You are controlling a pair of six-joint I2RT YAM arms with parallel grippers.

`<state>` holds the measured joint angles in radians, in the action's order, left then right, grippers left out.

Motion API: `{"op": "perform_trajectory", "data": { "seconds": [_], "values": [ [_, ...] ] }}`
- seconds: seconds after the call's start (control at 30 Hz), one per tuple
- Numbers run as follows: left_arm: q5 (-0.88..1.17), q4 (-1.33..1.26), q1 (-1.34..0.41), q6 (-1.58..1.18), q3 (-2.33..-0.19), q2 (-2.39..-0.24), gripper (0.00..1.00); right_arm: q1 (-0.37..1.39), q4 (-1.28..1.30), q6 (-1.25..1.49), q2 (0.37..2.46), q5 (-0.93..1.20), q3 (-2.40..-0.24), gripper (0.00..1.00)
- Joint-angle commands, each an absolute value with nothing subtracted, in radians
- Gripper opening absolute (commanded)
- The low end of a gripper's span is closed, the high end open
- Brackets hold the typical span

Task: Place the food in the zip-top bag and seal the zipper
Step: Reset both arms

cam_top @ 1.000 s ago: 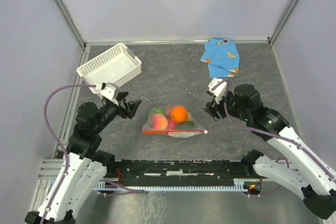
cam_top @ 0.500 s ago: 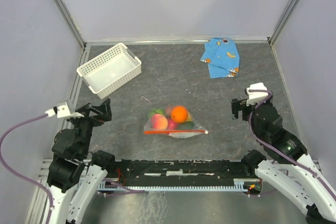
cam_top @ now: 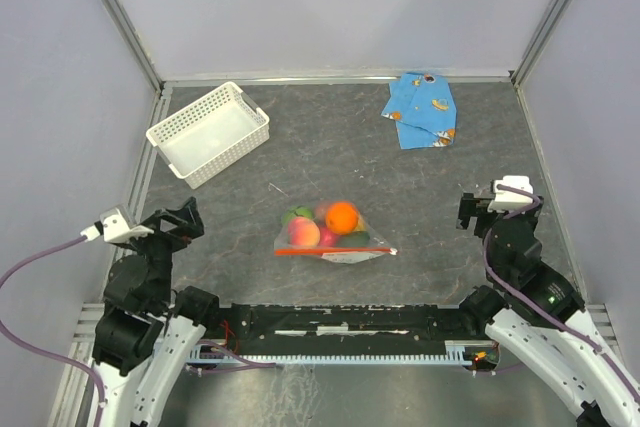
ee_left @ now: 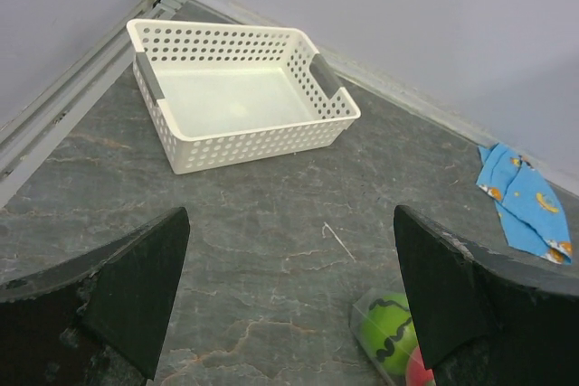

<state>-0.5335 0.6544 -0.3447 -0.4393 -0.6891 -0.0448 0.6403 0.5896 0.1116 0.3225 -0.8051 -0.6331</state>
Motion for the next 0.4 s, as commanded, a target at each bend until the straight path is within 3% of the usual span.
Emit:
{"op": "perform_trajectory", "data": {
  "seconds": [0.0,0.37],
  "values": [
    [-0.561,0.65,-0.347,-0.486,-0.692,-0.088,0.99,0.641,0.545,0.117,0.325,-0.846,-0.639,0.99],
    [-0.53,0.635,-0.347,-0.459,-0.663,-0.042,1.0,0.64,0.54,0.101,0.305,-0.838,-0.629,0.99]
  ]
}}
